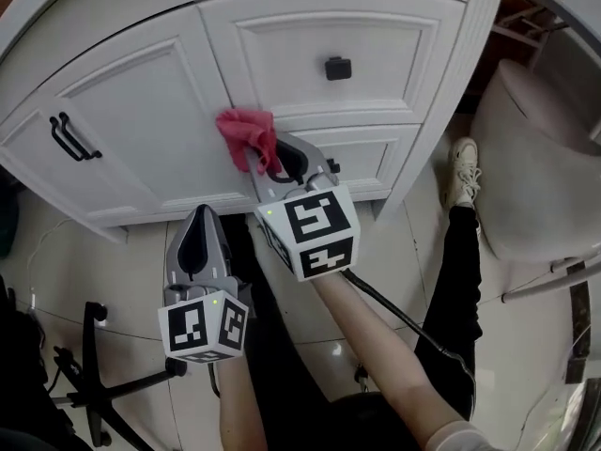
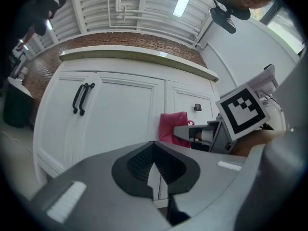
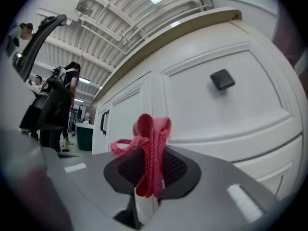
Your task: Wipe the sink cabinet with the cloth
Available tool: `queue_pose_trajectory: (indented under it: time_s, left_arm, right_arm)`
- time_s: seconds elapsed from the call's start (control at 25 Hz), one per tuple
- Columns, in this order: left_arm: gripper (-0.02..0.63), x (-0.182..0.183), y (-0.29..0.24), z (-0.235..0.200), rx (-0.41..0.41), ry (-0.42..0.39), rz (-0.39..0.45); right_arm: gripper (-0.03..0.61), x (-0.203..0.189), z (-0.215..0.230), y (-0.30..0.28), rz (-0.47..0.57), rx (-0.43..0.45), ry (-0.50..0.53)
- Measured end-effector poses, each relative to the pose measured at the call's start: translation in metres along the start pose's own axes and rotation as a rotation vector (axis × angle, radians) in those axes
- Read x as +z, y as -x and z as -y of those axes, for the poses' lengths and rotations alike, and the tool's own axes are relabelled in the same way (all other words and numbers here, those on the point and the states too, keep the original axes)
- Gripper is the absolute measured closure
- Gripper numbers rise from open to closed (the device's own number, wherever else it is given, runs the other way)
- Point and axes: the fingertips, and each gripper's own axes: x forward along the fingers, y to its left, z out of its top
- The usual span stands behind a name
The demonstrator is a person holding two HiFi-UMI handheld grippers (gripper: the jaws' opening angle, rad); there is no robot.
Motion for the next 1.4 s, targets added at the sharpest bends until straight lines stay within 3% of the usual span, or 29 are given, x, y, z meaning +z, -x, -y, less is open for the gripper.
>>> queue_pose_trajectory:
  time_s: [0.12, 0.24, 0.6, 0.72, 0.88, 1.0, 1.2, 1.4]
  left_arm:
    - [0.598, -0.006, -0.003, -0.002, -0.001, 0.001, -0.016]
    - [0.598, -0.008, -0.012, 0.019, -0.026, -0.002, -0.028]
    - [0.598, -0.029, -0.040, 0.127, -0.184, -0.025, -0.042]
    - [0.598, -0.035, -0.043, 0.152, -0.216, -0.007, -0.041]
    - [0.598, -0.038, -0.039, 0.136, -0.167, -0.038, -0.044]
    - [0.598, -0.040, -0.029, 0.096, -0.107, -0.036, -0.044]
    - [0.599, -0.039, -0.003, 0.015, 0.023, -0.012, -0.065]
    - [0.598, -0.055, 0.010, -0.028, 0.077, -0.009, -0.100]
  right_arm:
    - [0.517, -0.009, 0.005, -0.005, 0.005, -0.020, 0.015]
    - [0.517, -0.007, 0.044, 0.019, 0.042, -0.085, 0.016]
    - [0.517, -0.002, 0.232, 0.150, 0.082, -0.476, -0.001]
    - [0.517, -0.006, 0.259, 0.172, 0.069, -0.531, -0.018]
    - [0.517, -0.001, 0.224, 0.167, 0.100, -0.472, -0.034]
    - [0.517, -0.011, 0.154, 0.128, 0.091, -0.327, -0.030]
    - [0.517, -0.063, 0.031, 0.038, -0.011, -0.069, -0.033]
    - [0.517, -0.086, 0.014, 0.004, -0.049, -0.016, 0.004]
